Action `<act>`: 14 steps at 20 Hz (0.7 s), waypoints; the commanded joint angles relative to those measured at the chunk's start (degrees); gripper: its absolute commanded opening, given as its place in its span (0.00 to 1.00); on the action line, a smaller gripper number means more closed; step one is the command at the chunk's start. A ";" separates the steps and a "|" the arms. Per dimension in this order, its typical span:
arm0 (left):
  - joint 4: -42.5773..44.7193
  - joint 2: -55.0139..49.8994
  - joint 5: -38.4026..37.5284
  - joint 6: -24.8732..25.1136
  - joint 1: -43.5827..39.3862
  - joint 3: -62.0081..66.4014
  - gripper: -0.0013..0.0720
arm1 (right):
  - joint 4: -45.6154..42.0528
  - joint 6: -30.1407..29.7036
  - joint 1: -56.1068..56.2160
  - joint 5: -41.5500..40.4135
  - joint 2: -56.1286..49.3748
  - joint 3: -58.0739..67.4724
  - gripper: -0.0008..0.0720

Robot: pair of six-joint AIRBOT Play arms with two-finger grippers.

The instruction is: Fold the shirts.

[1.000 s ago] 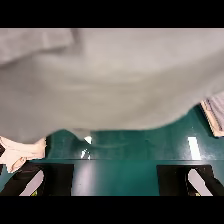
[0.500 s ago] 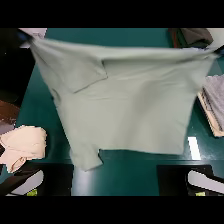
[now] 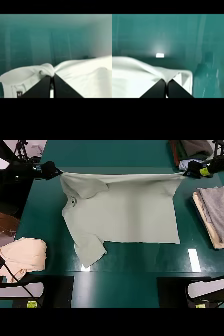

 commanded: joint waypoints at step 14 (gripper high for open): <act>7.85 -2.23 0.26 5.14 0.02 -16.52 0.05 | -3.48 0.39 1.16 -4.17 3.15 -23.08 0.03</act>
